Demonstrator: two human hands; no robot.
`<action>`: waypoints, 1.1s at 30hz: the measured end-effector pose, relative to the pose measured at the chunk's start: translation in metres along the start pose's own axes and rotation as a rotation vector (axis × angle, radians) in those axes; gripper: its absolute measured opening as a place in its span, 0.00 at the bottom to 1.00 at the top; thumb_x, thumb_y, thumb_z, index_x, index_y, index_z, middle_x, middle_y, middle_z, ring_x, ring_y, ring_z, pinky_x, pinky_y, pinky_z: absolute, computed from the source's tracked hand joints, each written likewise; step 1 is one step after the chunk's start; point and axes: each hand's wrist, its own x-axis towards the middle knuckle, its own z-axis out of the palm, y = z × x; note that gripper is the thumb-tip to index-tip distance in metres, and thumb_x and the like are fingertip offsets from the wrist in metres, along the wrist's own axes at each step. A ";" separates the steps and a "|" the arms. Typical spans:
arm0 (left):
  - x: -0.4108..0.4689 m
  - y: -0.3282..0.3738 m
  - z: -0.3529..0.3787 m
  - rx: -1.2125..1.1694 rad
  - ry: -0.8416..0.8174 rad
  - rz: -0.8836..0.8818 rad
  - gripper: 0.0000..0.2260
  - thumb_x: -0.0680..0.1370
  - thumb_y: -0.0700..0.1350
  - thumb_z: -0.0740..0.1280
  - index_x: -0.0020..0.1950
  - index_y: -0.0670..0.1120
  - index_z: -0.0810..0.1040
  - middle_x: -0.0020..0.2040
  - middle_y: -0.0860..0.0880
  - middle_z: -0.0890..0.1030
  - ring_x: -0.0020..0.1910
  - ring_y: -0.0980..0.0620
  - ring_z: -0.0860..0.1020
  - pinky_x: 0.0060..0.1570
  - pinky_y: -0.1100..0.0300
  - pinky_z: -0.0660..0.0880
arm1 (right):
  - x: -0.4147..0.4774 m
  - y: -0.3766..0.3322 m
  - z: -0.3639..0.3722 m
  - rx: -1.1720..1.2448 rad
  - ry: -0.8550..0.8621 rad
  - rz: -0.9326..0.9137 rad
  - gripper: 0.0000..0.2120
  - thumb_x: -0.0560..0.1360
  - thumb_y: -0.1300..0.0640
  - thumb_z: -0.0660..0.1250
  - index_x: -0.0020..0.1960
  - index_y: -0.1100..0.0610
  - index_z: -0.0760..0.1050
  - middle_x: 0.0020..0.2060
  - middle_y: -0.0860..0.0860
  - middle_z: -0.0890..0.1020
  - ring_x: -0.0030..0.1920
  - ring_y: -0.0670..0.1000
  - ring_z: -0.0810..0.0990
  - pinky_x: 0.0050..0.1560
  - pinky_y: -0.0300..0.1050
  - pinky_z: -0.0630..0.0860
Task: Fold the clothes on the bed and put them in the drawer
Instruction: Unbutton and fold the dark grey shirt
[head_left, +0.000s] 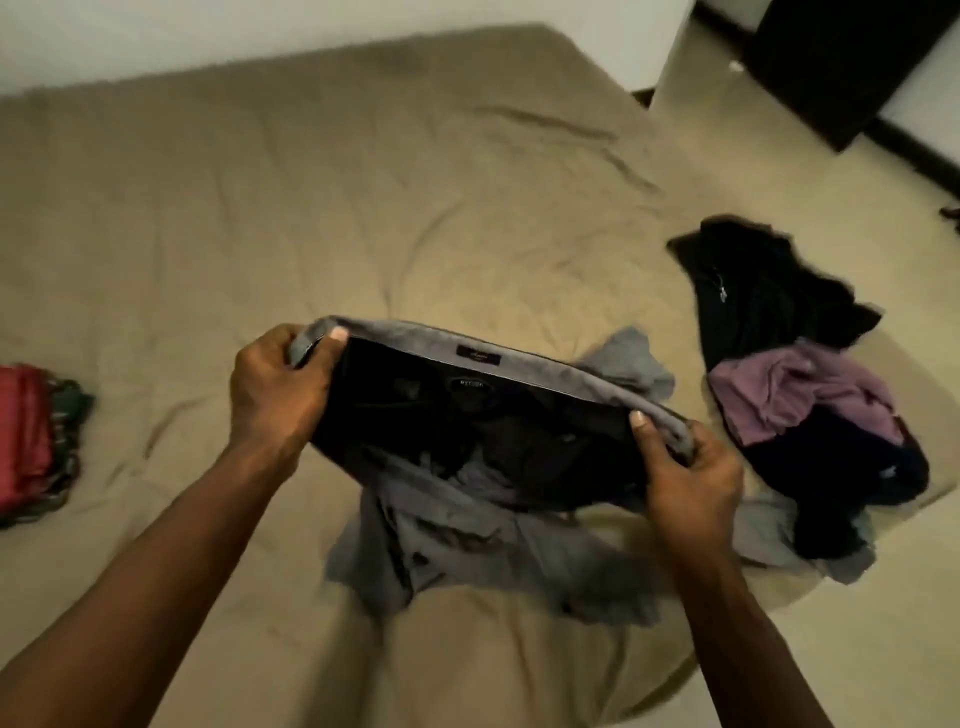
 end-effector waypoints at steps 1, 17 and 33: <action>0.001 0.023 -0.033 -0.011 0.040 0.043 0.14 0.75 0.58 0.74 0.43 0.47 0.80 0.38 0.52 0.82 0.37 0.52 0.78 0.43 0.47 0.79 | -0.002 -0.037 -0.001 -0.016 -0.003 -0.095 0.07 0.78 0.49 0.73 0.52 0.52 0.84 0.43 0.47 0.86 0.45 0.48 0.85 0.47 0.47 0.81; 0.006 0.279 -0.415 -0.256 0.368 0.266 0.14 0.72 0.54 0.78 0.46 0.45 0.84 0.44 0.47 0.86 0.48 0.44 0.85 0.52 0.48 0.82 | -0.108 -0.506 0.031 0.334 -0.348 -0.238 0.12 0.76 0.54 0.76 0.39 0.57 0.76 0.37 0.56 0.83 0.35 0.55 0.81 0.29 0.43 0.76; -0.156 0.039 -0.211 0.047 0.239 -0.012 0.08 0.73 0.41 0.77 0.47 0.52 0.84 0.41 0.56 0.85 0.41 0.58 0.82 0.44 0.58 0.78 | -0.250 -0.198 0.121 0.447 -0.788 0.943 0.02 0.77 0.64 0.72 0.47 0.61 0.79 0.37 0.56 0.82 0.39 0.53 0.80 0.32 0.43 0.81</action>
